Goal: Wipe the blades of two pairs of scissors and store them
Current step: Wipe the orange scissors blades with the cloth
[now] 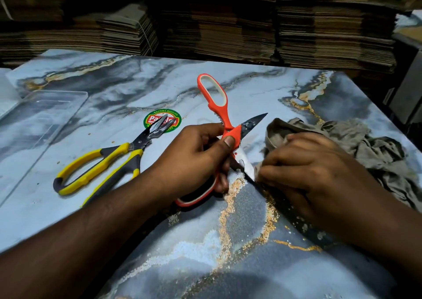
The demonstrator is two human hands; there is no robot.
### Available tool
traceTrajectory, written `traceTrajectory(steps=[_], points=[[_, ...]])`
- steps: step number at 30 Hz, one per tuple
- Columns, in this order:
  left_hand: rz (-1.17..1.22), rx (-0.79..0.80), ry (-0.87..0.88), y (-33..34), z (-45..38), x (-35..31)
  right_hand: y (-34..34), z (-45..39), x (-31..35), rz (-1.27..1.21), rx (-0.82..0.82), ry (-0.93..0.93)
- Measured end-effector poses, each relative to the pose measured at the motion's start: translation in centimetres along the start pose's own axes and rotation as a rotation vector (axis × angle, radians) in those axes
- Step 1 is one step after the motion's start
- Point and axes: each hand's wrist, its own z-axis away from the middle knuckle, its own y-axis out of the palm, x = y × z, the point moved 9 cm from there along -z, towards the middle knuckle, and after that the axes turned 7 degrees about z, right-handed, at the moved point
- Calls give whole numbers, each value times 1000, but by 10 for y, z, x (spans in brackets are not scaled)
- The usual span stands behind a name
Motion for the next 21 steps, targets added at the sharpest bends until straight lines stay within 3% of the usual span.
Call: traceTrajectory(steps=[5, 10, 17, 21], points=[[32, -5, -2, -15, -5, -5, 0, 6, -9, -140, 66, -20], [3, 97, -9, -3, -7, -3, -5, 5, -35, -381, -80, 189], [-18, 118, -68, -1, -8, 5, 3, -8, -15, -306, -128, 172], [-18, 89, -69, -5, -10, 10, 6, -13, 6, -116, -107, 87]])
